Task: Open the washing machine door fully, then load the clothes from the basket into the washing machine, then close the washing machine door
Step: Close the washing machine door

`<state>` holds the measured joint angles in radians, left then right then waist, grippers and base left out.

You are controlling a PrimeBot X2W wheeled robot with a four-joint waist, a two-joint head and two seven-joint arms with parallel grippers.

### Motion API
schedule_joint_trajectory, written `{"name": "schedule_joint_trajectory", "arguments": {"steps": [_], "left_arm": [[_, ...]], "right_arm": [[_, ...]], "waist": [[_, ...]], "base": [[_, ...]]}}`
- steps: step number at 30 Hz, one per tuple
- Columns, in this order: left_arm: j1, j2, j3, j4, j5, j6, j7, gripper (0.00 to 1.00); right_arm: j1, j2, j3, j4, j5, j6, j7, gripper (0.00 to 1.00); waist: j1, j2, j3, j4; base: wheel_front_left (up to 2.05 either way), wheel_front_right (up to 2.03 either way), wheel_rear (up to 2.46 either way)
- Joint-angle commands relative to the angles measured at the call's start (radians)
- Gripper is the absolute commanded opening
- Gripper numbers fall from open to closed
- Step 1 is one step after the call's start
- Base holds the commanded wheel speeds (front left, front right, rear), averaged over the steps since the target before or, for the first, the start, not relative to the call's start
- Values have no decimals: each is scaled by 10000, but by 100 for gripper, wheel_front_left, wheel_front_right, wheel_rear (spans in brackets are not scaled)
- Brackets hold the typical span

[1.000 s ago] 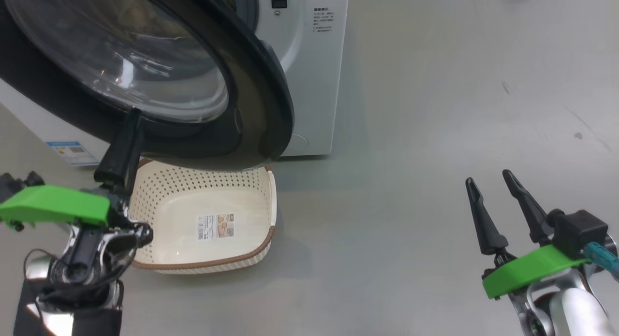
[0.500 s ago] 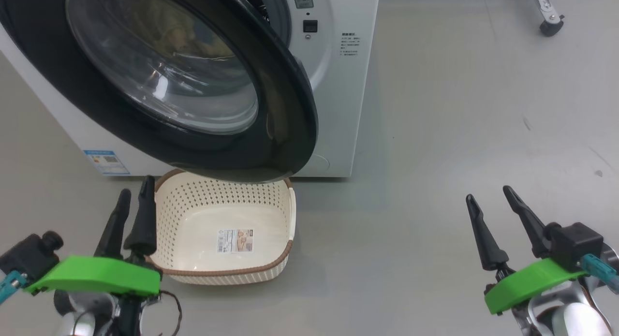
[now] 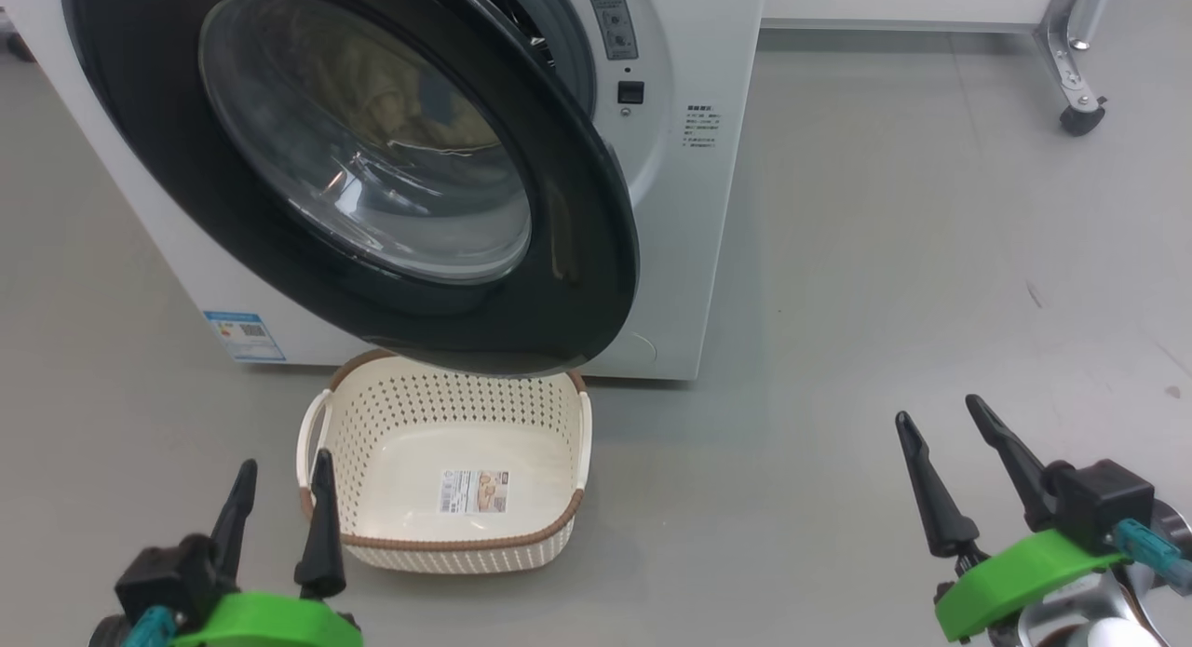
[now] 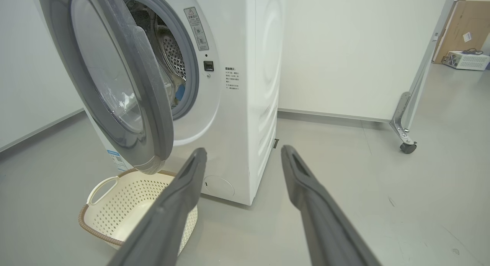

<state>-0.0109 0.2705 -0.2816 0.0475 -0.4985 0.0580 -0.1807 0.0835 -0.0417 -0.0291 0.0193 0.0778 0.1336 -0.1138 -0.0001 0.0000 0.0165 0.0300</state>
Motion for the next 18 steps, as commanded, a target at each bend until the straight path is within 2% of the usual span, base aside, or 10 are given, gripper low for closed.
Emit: {"name": "schedule_joint_trajectory", "arguments": {"steps": [1, 8, 18], "left_arm": [[-322, 258, 331, -253, 117, 57, -95, 100], [-252, 349, -41, 39, 915, 380, -324, 100], [-298, 245, -132, 211, 881, 370, -465, 100]], "right_arm": [[-180, -85, 201, -399, -98, -29, 47, 100], [2, -85, 202, -525, -89, -29, 161, 100], [70, -85, 155, -575, -105, -29, 209, 100]], "waist": [[1, 0, -5, 7], [1, 0, -33, 13], [1, 0, -151, 32]], "base": [[0, 0, 0], [0, 0, 0], [0, 0, 0]]}}
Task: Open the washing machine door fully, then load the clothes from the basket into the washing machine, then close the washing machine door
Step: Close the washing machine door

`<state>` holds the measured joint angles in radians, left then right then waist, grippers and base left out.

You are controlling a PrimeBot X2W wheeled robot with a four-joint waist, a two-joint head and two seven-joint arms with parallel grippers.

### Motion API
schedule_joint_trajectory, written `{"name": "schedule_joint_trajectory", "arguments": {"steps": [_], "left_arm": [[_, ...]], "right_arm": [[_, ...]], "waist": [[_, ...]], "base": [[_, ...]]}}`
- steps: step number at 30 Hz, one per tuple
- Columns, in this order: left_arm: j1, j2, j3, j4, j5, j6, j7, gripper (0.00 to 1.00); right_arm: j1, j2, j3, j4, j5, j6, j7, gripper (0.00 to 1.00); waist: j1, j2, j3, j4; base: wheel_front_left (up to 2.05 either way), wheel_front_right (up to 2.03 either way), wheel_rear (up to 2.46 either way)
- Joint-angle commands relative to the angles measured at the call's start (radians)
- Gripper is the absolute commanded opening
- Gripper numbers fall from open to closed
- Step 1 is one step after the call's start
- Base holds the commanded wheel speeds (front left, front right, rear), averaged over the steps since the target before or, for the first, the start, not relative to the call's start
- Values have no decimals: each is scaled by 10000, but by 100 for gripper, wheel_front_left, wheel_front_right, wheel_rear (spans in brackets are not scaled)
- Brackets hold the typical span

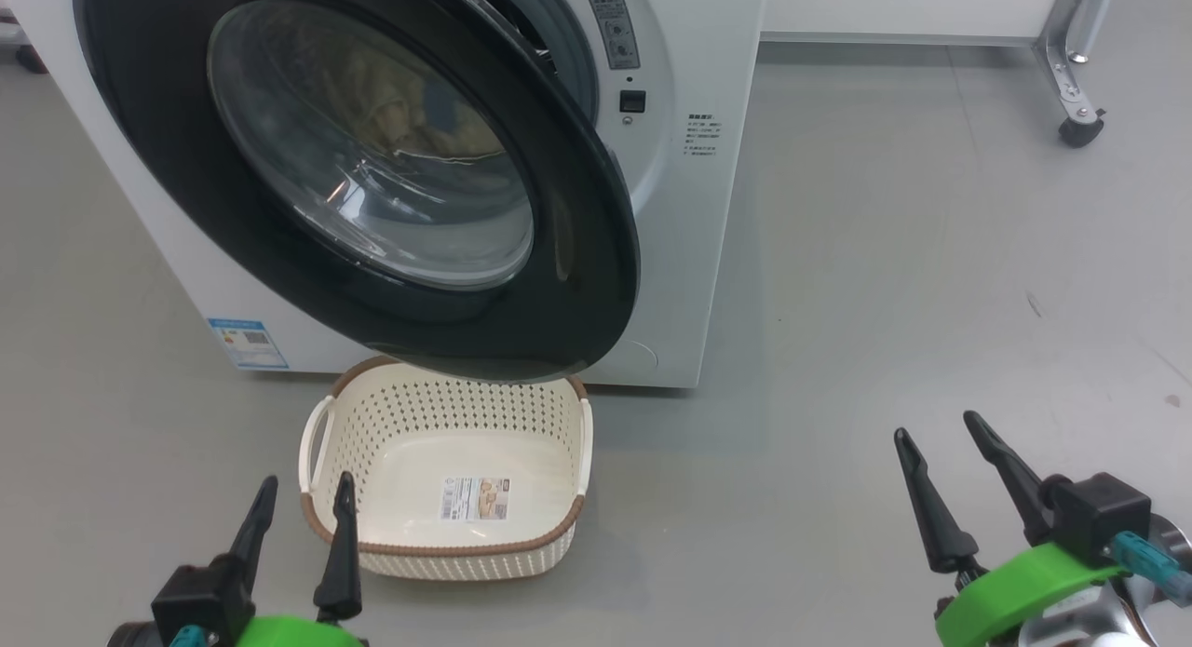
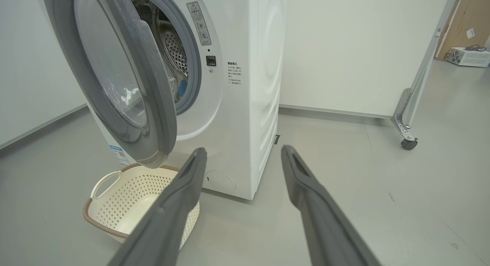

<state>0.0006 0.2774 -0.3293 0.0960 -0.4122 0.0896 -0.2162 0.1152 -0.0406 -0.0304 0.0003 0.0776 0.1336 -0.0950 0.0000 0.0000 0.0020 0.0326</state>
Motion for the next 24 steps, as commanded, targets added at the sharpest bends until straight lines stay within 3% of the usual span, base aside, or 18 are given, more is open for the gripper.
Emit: {"name": "schedule_joint_trajectory", "arguments": {"steps": [1, 23, 24], "left_arm": [[-423, 167, 345, -260, 5, 55, -118, 100], [-810, 93, 97, -84, 31, 74, -175, 100], [-825, 87, 83, -84, 32, 74, -179, 100]], "right_arm": [[-240, -97, 176, -381, -101, -29, 25, 100], [-546, -97, 318, -295, -118, -29, 17, 100], [-570, -97, 323, -292, -115, -29, 15, 85]], "waist": [[0, 0, -9, 4], [0, 0, 110, 137], [0, 0, 130, 151]], "base": [[0, 0, 0], [0, 0, 0], [0, 0, 0]]}}
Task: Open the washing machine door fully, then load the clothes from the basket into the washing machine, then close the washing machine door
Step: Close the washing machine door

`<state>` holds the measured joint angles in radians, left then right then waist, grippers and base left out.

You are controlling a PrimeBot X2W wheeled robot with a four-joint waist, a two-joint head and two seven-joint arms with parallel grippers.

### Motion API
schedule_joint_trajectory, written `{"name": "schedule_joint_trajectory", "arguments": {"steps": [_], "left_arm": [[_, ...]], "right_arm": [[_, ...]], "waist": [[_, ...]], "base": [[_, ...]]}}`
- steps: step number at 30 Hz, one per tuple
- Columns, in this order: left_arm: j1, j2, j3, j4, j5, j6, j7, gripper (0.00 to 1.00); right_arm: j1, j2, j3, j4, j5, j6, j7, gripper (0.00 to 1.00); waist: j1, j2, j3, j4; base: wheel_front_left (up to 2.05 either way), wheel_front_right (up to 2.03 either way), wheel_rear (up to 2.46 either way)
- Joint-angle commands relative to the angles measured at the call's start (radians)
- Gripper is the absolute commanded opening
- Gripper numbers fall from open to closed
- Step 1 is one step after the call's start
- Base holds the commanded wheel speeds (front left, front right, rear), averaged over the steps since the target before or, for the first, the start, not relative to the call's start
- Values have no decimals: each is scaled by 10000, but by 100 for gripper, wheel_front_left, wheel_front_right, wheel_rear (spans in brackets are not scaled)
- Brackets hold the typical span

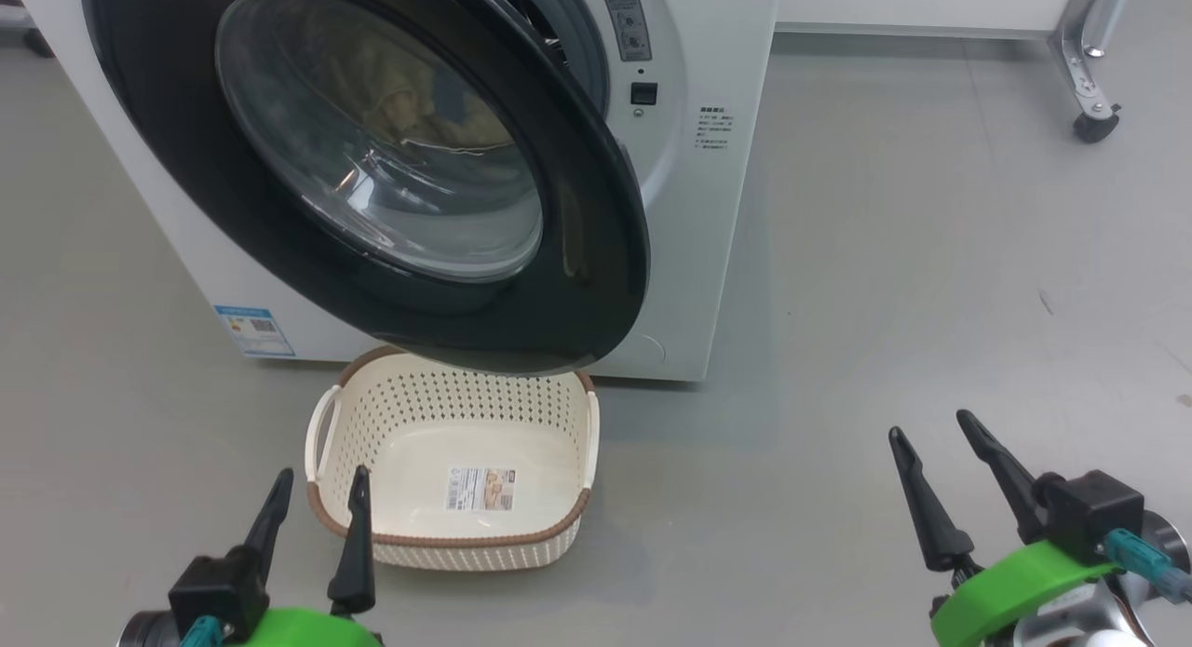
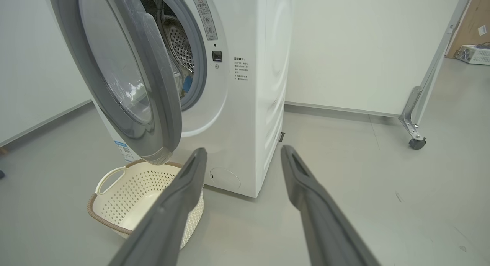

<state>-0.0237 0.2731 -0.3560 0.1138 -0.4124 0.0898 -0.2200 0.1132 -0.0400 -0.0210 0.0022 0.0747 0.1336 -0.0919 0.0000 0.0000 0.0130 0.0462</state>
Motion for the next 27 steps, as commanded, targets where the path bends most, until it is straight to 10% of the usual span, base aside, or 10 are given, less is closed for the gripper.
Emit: {"name": "schedule_joint_trajectory", "arguments": {"steps": [1, 3, 5, 27], "left_arm": [[-596, 127, 336, -263, 39, 72, -145, 100], [-618, 134, 320, -270, 47, 74, -154, 100], [-637, 137, 316, -279, 51, 77, -159, 100], [-1669, -168, 102, -62, 81, -201, -329, 100]], "right_arm": [[-573, -102, 232, -306, -82, -29, -20, 61], [-621, -102, 239, -297, -49, -29, -36, 5], [-642, -102, 243, -295, -24, -29, -46, 0], [-2818, -102, 2303, 1207, 453, -29, -379, 0]], "waist": [[0, 0, 37, 29], [0, 0, 89, 59], [0, 0, 123, 81], [0, 0, 1103, 1106]], "base": [[0, 0, 0], [0, 0, 0], [0, 0, 0], [0, 0, 0]]}}
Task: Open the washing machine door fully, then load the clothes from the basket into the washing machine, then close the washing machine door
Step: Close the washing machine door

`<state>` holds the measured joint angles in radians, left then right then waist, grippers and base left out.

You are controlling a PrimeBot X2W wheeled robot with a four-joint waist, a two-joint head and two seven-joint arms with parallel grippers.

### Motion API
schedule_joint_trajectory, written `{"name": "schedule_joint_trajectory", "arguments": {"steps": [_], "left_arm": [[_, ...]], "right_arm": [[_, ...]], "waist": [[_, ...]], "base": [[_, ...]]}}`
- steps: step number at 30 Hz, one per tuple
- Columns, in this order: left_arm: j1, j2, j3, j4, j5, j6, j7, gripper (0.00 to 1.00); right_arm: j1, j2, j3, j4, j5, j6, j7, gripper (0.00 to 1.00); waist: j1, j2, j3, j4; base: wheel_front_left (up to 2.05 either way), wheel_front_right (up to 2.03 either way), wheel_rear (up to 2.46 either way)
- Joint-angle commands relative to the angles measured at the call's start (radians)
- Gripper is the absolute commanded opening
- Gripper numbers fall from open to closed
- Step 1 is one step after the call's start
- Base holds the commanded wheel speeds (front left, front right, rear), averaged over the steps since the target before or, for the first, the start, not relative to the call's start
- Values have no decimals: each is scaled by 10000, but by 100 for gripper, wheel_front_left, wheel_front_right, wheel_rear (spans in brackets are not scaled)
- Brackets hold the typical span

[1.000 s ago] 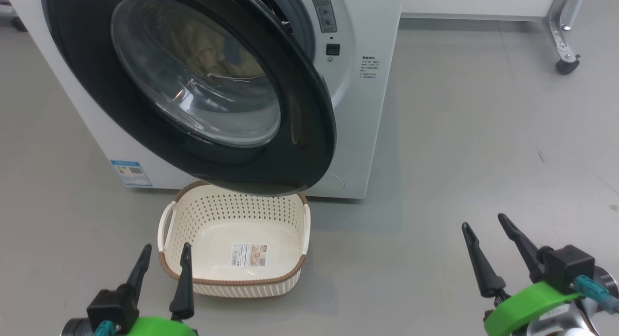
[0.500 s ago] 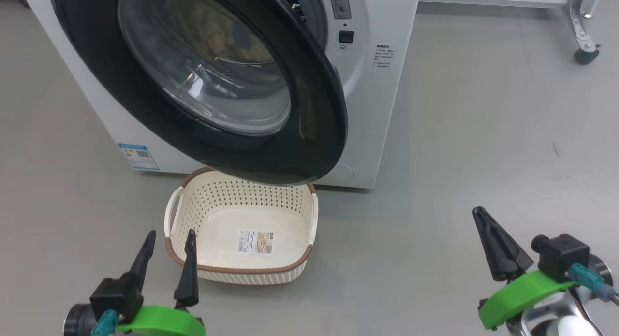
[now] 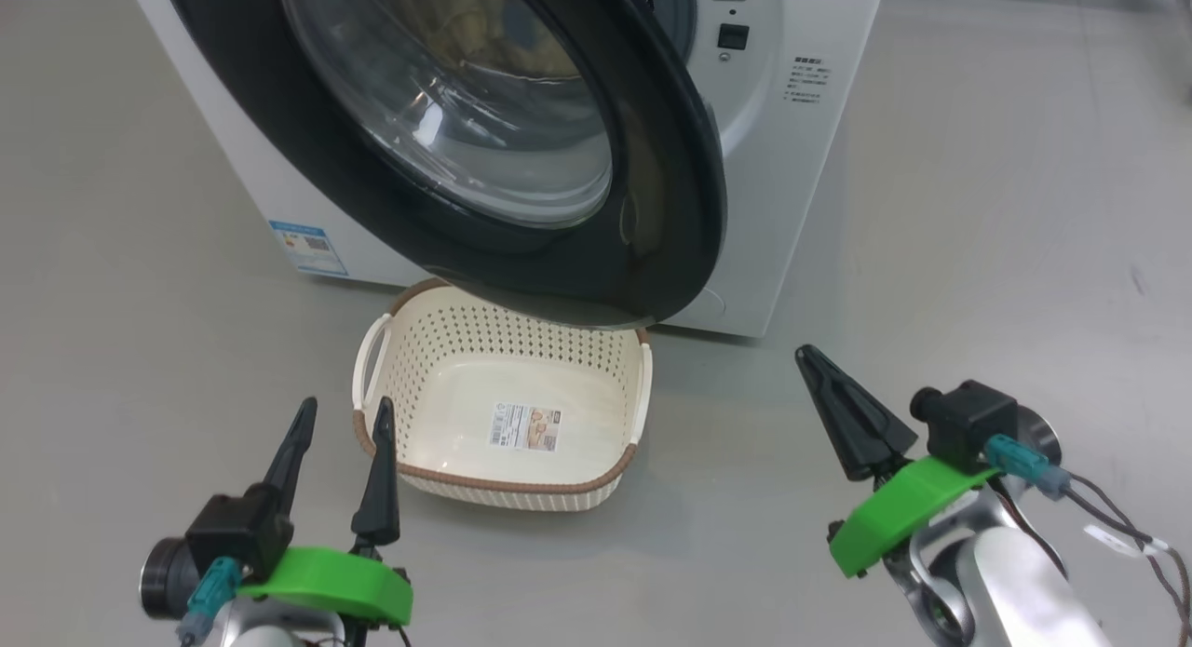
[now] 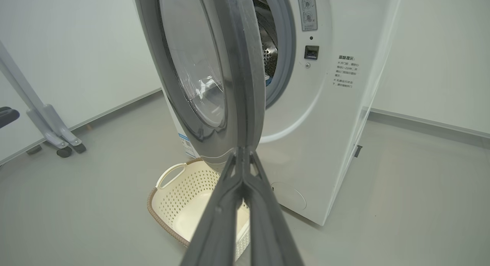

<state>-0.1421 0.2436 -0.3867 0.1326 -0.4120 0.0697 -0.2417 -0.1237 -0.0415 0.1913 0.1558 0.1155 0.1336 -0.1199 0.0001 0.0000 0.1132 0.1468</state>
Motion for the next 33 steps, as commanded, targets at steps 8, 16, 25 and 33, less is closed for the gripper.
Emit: {"name": "schedule_joint_trajectory", "arguments": {"steps": [8, 16, 25, 33], "left_arm": [[-1162, -245, 300, -100, 231, -217, -177, 100], [-1957, -822, 332, 0, 546, -546, -197, 100], [-2286, -1252, 655, 1, 957, -908, -199, 100], [-2394, -1560, 936, 7, 1286, -1179, -200, 100]], "right_arm": [[-2158, -87, 873, 1144, 313, -29, -457, 0], [-3800, -87, 1409, 2792, 664, -29, -930, 0], [-4902, -87, 1904, 4002, 802, -29, -1236, 0], [-5427, -87, 1978, 4704, 813, -29, -1381, 0]], "waist": [[-1, 0, 820, 663], [-1, 0, 1648, 1224], [-1, 0, 2150, 1520], [-1, 0, 2468, 1579]], "base": [[0, 0, 0], [0, 0, 0], [0, 0, 0], [0, 0, 0]]}}
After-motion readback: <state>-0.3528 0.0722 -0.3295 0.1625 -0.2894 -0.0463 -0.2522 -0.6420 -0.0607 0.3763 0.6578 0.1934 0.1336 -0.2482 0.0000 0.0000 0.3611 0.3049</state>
